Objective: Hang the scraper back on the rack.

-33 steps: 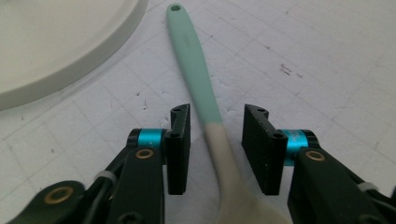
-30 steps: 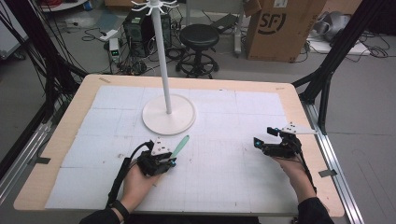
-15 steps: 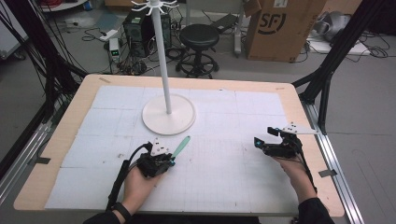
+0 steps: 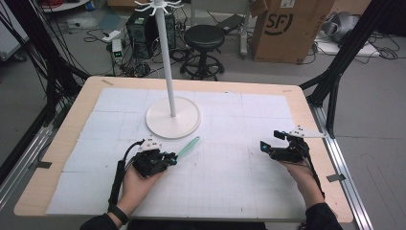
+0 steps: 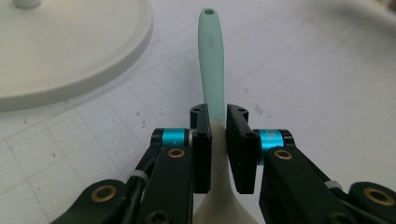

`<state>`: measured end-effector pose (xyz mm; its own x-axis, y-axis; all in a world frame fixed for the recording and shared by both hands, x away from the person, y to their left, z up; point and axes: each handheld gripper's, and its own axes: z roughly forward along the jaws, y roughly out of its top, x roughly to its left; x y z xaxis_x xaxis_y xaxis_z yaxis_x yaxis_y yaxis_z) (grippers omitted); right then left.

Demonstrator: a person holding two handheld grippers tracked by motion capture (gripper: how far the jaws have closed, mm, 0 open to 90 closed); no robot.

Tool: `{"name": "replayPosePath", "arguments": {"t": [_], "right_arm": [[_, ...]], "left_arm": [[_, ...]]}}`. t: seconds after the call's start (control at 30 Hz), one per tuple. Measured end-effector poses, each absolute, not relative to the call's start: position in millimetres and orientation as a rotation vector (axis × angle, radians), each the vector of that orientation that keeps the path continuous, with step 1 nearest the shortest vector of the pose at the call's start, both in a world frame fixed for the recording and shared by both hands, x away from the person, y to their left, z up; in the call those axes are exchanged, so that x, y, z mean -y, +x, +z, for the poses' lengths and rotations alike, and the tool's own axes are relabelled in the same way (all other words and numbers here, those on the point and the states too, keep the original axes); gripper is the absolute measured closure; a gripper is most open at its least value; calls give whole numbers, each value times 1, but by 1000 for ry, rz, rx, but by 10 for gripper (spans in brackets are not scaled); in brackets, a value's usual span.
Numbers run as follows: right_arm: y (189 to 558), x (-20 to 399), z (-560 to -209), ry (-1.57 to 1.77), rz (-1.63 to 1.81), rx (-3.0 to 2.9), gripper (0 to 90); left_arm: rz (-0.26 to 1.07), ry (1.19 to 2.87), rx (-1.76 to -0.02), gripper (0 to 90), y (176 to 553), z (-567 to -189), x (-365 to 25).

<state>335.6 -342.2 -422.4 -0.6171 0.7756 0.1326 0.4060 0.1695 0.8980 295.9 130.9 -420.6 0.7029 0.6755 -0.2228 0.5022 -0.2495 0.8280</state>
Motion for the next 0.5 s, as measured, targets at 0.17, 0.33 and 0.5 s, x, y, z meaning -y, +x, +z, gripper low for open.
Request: {"name": "replayPosePath", "arguments": {"t": [0.17, 0.33, 0.5], "right_arm": [[335, 341, -423, 1123, 1425, -2099, 161], [335, 340, -422, 1114, 1417, -2105, 161], [335, 340, -422, 1111, 1418, -2109, 161]], "left_arm": [[209, 1857, -868, 808, 297, -392, -149], [234, 1799, -838, 808, 299, -353, -171], [262, 1764, -805, 808, 303, -316, -189]]}}
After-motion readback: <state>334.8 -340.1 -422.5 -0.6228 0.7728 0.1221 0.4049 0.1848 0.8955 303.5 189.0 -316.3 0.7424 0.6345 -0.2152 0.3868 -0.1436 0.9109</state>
